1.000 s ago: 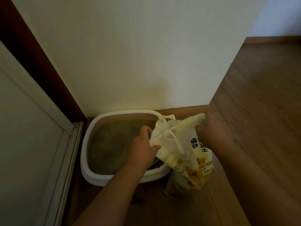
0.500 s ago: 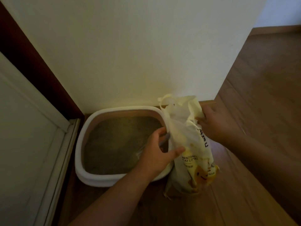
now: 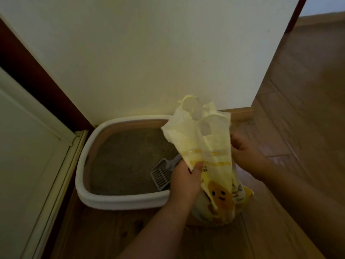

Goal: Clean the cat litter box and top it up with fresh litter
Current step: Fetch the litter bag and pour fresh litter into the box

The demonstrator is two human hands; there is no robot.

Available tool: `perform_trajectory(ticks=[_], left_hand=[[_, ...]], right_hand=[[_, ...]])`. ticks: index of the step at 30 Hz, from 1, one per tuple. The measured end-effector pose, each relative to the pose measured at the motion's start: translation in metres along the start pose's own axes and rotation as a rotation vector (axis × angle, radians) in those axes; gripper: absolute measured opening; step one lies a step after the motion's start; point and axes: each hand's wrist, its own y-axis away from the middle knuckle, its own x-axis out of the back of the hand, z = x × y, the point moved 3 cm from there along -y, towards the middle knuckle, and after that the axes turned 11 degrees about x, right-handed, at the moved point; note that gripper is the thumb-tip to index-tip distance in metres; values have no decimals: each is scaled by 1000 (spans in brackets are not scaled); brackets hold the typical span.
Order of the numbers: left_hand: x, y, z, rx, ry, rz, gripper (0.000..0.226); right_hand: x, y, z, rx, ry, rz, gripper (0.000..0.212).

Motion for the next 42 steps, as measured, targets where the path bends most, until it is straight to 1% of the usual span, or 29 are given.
perform_trajectory(ticks=[2,5,9,12,14,16,18,20,21,24,26,28,31,33,35,38,42], left_hand=[[5,-1,-3,47,50,43,20],[9,-1,-12,109,139,72,19],[10,-2,-22,71,187,101,38],[7,3,-29,81,220,20,45],[6,5,-34,100,228,-68,38],[9,5,-36,89,175,-115,26],[13,3,-35,15,35,-140,20],[16,5,-30,-65,-101,-146,22],[15,6,-28,-95,-128,-127,24],[11,10,-16,-118,-123,-32,34],[7,12,-5,-125,-127,-3,38],[1,12,8,-145,-151,-25,38],[-13,9,33,-112,-117,-131,32],[-27,1,52,-86,-102,-147,30],[-42,-13,74,-91,-70,-147,32],[-61,-46,103,-87,-31,-173,34],[-67,-99,132,-68,-14,-119,28]], right_hand=[[1,-2,9,-29,-27,60,11],[6,-2,21,-35,83,148,16],[14,5,37,-37,169,264,16],[11,9,42,-11,91,329,10],[6,11,40,-1,-1,318,14],[3,14,38,33,-38,299,19],[2,17,37,63,-18,290,20],[1,21,36,102,20,301,21],[1,23,34,122,33,318,21],[9,25,37,177,60,403,29],[17,26,40,196,89,445,35],[29,28,41,206,125,509,30],[53,25,41,159,143,628,26],[72,19,38,143,133,719,26],[89,7,34,138,126,777,27],[111,-17,33,89,87,815,27],[130,-59,45,5,50,762,22]])
